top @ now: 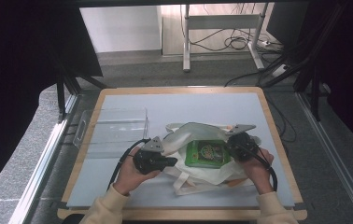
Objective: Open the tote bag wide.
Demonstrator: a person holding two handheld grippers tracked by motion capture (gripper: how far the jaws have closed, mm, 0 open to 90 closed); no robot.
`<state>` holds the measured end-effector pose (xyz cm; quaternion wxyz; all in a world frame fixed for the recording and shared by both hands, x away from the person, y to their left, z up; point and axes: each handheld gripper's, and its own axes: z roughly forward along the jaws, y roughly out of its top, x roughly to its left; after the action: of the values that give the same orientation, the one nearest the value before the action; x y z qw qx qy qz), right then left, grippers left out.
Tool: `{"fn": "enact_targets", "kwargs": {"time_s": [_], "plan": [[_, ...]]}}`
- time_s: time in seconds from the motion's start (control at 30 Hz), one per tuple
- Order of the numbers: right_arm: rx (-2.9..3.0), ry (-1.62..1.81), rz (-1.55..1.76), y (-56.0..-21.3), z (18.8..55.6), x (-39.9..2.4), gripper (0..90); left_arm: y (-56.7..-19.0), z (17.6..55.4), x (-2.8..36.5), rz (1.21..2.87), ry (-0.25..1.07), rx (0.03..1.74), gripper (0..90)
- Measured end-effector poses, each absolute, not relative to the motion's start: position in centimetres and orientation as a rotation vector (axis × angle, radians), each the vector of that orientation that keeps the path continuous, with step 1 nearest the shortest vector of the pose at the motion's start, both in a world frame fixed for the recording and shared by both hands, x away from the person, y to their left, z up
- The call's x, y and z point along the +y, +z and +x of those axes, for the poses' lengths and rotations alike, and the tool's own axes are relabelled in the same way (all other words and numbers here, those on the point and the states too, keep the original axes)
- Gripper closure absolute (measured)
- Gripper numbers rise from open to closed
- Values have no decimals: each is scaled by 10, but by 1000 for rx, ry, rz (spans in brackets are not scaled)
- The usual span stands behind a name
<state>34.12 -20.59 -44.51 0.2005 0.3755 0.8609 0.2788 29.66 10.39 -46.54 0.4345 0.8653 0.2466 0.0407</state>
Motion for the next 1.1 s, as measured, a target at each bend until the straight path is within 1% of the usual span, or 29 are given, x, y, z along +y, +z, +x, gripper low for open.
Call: {"fn": "enact_targets", "kwargs": {"time_s": [0.3,0.57,1.1], "plan": [[2365,723,1044,-449,355,-211,890,-466,296,104,2153,97,614,889],[2294,666,1086,-449,373,-228,891,-470,297,103,2165,83,619,890],[2287,754,1200,-458,408,-246,891,-480,301,102,2185,69,644,896]]}}
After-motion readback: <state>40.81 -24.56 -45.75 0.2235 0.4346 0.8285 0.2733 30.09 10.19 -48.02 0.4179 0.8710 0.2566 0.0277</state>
